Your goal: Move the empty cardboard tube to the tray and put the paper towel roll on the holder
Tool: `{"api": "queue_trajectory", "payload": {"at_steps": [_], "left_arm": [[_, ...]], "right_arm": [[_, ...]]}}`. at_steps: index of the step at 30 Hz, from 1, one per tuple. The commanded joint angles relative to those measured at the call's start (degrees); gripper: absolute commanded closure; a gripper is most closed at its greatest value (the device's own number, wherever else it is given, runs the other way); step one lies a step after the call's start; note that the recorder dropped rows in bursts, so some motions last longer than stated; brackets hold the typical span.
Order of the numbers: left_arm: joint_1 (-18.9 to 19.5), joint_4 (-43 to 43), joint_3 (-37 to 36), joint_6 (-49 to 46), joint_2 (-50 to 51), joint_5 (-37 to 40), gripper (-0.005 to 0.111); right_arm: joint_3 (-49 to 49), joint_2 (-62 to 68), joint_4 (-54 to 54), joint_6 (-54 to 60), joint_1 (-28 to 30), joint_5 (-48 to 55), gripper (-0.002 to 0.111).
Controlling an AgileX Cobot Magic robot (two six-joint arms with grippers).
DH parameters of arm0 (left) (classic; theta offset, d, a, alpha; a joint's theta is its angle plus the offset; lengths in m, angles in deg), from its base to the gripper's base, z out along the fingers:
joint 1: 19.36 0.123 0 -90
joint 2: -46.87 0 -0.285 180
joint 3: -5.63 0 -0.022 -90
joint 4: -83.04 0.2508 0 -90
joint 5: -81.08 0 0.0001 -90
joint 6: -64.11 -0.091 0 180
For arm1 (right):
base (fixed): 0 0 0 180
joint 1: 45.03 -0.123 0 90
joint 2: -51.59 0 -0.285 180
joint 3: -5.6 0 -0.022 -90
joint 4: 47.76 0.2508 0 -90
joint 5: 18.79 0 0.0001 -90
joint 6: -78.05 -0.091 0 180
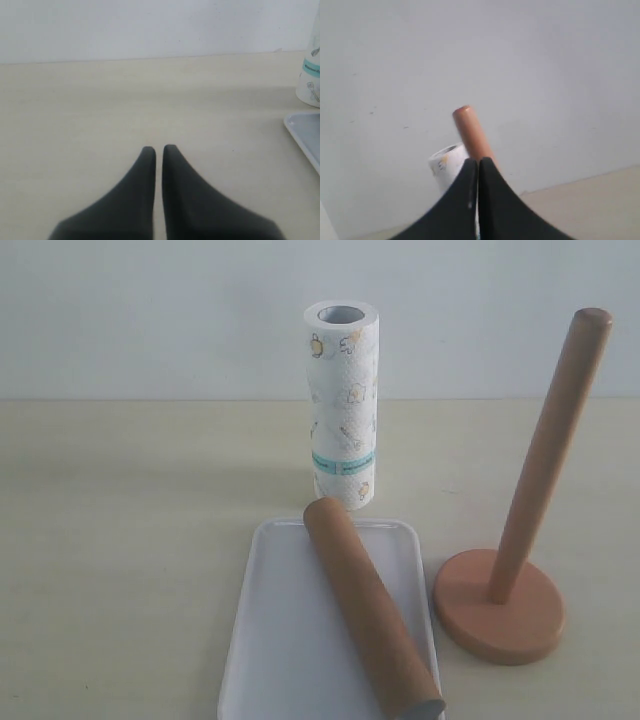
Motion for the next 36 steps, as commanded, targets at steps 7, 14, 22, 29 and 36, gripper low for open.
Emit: {"api": "queue_trajectory", "payload": {"at_steps": [7,14,22,29,36], "left_arm": [[0.2,-0.2,-0.21,-0.21,-0.14,-0.9,0.103],[0.2,-0.2,-0.21,-0.21,-0.14,-0.9,0.103],[0.2,-0.2,-0.21,-0.21,-0.14,-0.9,0.103],[0.2,-0.2,-0.21,-0.21,-0.14,-0.9,0.103],[0.2,-0.2,-0.21,-0.21,-0.14,-0.9,0.103]], "right_arm": [[0.05,-3.36,32.09,45.88,0.15,35.09,0.108],[0.05,-3.36,32.0,57.02,3.46,35.35,0.108],[0.05,-3.36,32.11,56.92,4.12,35.62,0.108],[0.05,-3.36,32.11,56.77,4.12,35.62,0.108],[0.05,-3.36,32.11,56.77,4.12,35.62,0.108]]}}
